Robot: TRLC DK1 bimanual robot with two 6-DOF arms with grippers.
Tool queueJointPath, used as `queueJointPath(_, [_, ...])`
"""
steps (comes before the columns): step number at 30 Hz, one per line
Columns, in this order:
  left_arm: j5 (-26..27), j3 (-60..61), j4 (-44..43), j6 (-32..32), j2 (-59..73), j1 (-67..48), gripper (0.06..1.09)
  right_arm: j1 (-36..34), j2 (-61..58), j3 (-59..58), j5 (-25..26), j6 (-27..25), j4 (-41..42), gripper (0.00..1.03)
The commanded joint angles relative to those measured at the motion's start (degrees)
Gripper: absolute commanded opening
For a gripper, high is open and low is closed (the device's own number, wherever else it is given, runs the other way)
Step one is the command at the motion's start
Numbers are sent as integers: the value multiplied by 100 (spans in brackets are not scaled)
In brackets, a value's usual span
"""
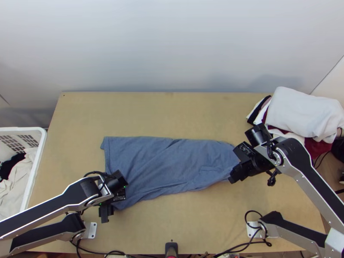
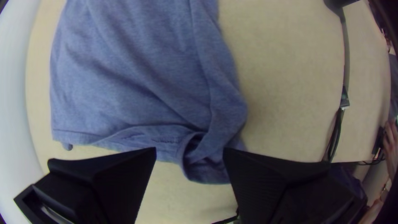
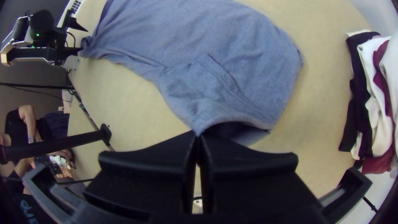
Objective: Fold the t-shirt
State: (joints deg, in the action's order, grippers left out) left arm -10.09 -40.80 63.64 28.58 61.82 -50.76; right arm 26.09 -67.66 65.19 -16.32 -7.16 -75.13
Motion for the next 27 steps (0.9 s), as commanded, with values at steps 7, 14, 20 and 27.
queueJointPath(7, [244, 476, -510, 210, 5, -4, 63, 19, 51, 73, -38, 4, -36, 3])
queueJointPath(14, [437, 625, -774, 245, -399, 216, 10, 19, 104, 73, -73, 4, -72, 3])
queueJointPath(20, [1105, -658, 175, 350, -768, 1438, 10, 11, 288, 249, -320, 30, -370, 3])
queueJointPath(27, [1677, -2547, 1151, 526, -1164, 2756, 10, 11, 675, 1075, -381, 188, -590, 3])
